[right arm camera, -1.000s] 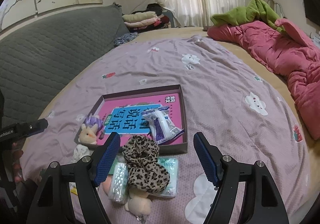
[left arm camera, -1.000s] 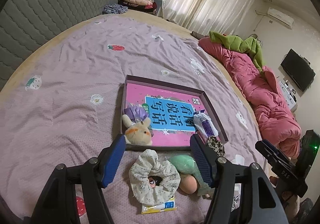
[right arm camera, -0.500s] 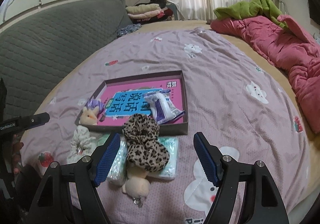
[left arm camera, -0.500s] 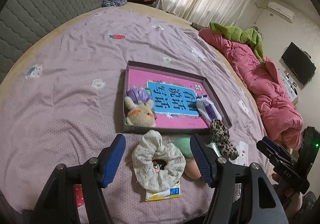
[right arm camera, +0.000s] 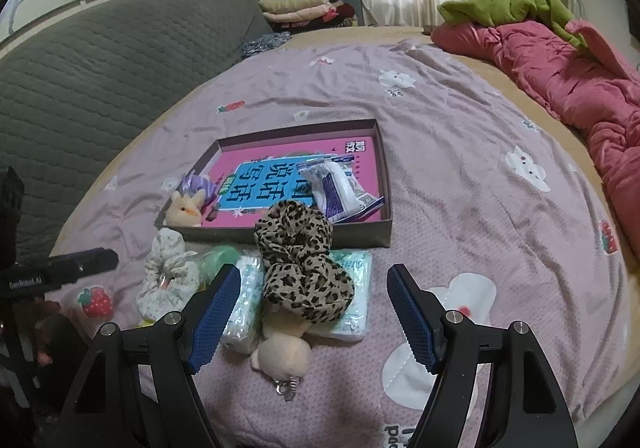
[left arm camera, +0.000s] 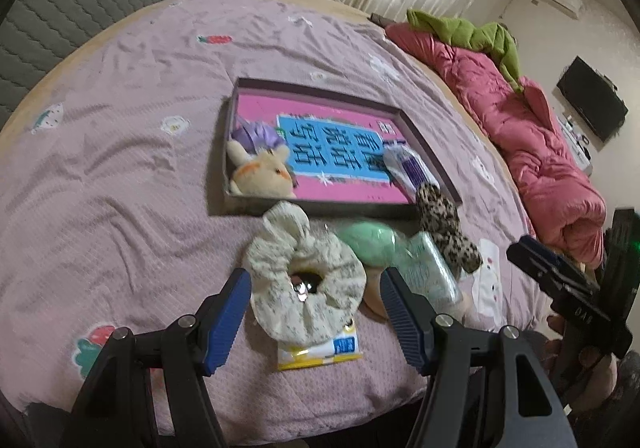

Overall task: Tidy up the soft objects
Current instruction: 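Withdraw both tools from the tray back over the remaining scrunchies, then grasp the leopard-print scrunchie with the right tool while the left tool grasps the white floral scrunchie, then carry both scrunchies over the tray with both tools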

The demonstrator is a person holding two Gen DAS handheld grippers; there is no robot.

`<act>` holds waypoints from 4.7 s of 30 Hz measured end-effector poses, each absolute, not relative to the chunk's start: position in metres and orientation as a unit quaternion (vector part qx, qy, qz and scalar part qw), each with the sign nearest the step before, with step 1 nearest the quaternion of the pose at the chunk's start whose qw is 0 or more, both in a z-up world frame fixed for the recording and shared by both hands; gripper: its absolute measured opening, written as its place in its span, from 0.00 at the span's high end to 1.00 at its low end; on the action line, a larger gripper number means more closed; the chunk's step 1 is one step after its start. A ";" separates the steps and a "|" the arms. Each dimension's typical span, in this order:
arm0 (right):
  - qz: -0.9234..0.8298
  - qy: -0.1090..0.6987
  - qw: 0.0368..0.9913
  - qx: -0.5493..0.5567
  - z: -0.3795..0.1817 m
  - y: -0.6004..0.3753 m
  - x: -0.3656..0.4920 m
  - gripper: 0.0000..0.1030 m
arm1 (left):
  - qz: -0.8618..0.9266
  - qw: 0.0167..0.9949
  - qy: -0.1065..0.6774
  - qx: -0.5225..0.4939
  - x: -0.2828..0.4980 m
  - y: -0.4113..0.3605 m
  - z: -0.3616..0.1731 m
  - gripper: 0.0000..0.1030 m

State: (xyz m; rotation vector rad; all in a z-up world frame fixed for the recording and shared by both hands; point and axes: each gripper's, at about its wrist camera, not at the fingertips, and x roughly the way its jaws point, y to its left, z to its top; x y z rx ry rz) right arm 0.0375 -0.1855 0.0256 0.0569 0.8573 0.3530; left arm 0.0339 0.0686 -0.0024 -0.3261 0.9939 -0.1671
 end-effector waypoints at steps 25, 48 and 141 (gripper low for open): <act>0.177 0.451 0.875 0.020 -0.007 -0.174 0.043 0.25 | -0.075 0.838 0.524 -0.136 0.032 0.050 -0.041 0.35; 0.170 0.465 0.869 -0.002 -0.037 -0.153 0.088 0.25 | -0.066 0.838 0.523 -0.142 0.055 0.050 -0.058 0.35; 0.205 0.371 0.906 0.019 0.035 -0.137 0.109 0.74 | -0.076 0.883 0.432 -0.168 0.111 0.050 0.016 0.79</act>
